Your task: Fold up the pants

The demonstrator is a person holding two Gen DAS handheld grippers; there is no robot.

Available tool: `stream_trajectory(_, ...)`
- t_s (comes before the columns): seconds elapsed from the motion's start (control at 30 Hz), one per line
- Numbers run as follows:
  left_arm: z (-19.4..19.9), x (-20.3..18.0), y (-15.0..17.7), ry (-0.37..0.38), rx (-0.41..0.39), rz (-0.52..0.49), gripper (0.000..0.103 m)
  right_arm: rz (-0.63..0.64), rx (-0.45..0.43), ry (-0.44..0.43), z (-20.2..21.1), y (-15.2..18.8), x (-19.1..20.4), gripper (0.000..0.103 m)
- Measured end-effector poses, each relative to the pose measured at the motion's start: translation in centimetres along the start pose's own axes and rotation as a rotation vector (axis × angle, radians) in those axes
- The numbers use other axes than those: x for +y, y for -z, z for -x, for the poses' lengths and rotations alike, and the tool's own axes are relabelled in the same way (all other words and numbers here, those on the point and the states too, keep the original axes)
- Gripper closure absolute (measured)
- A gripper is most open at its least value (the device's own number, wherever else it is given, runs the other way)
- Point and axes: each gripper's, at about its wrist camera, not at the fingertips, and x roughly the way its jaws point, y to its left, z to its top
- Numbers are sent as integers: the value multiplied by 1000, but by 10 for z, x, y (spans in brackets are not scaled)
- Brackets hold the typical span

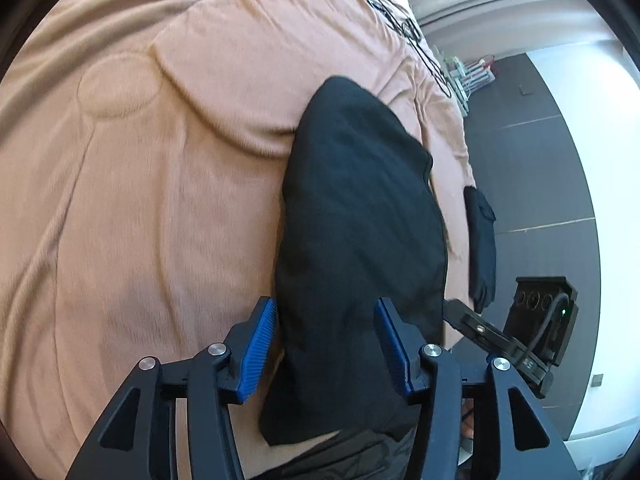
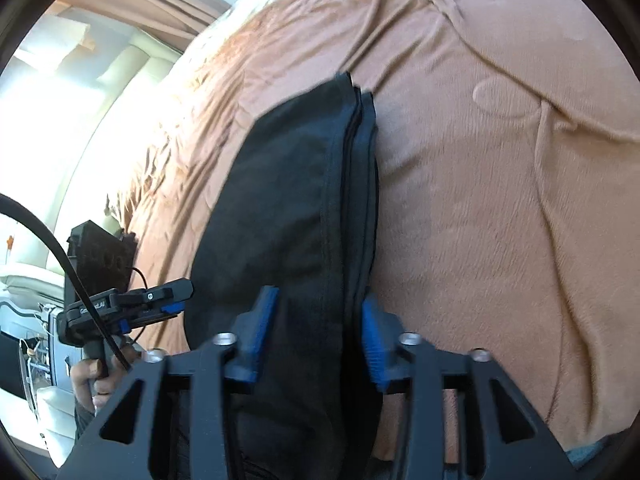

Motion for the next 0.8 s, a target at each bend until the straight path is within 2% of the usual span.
stream_trajectory(0.23,-13,-1,-26,7,-18,8,49,-48,-19,-52,-4,-14,-20,43)
stream_trajectory(0.53,-28,-2,-51,5,-22,11,49,-67,37,-63,-32,-28,-34,43)
stream_trajectory(0.8,-40,5,-61,25,-13,20,50,-54,63,-109,-50,-43,-38,43)
